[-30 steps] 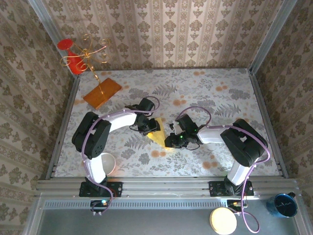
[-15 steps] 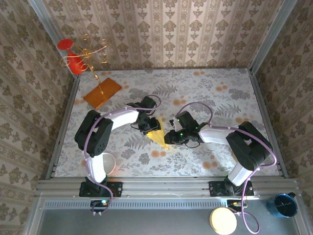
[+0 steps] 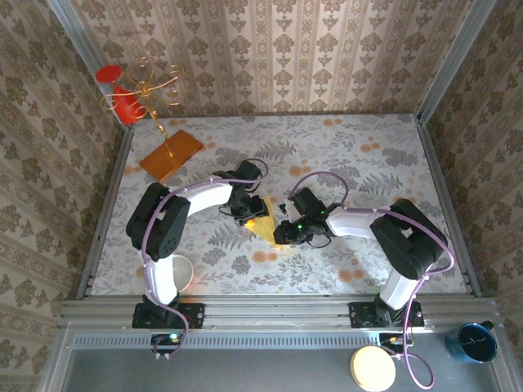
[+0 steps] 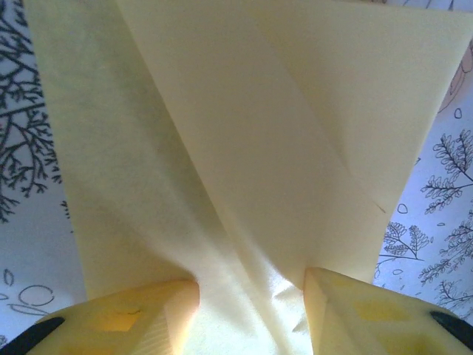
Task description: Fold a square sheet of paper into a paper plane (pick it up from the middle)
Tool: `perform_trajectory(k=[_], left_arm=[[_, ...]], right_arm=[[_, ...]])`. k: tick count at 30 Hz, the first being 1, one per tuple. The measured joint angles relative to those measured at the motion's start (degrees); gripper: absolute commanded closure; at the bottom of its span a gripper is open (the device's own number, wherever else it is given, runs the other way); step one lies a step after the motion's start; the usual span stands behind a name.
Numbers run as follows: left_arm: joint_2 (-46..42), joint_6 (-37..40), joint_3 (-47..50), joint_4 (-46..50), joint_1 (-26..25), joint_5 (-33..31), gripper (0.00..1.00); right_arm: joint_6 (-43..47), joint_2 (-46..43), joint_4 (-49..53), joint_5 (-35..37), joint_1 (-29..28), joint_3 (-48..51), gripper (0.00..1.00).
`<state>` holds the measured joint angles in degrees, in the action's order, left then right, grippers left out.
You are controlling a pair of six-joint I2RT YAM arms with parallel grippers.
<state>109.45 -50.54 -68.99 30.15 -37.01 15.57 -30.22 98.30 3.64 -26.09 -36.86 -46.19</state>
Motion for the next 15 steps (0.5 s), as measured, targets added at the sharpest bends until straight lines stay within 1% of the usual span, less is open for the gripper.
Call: perform_trajectory(k=[8,13,15], left_arm=[[0.11,-0.87,0.72,-0.61,0.26,0.09,0.54],[0.39,-0.87,0.79,-0.63,0.26,0.09,0.55],[0.44,-0.87,0.79,-0.61,0.31,0.09,0.55]], right_arm=[[1.42,0.31,0.87,0.94,-0.04,-0.11,0.85],[1.60,0.46,0.94,1.29,-0.04,-0.20,0.85],[1.60,0.50,0.94,1.29,-0.04,-0.22,0.84]])
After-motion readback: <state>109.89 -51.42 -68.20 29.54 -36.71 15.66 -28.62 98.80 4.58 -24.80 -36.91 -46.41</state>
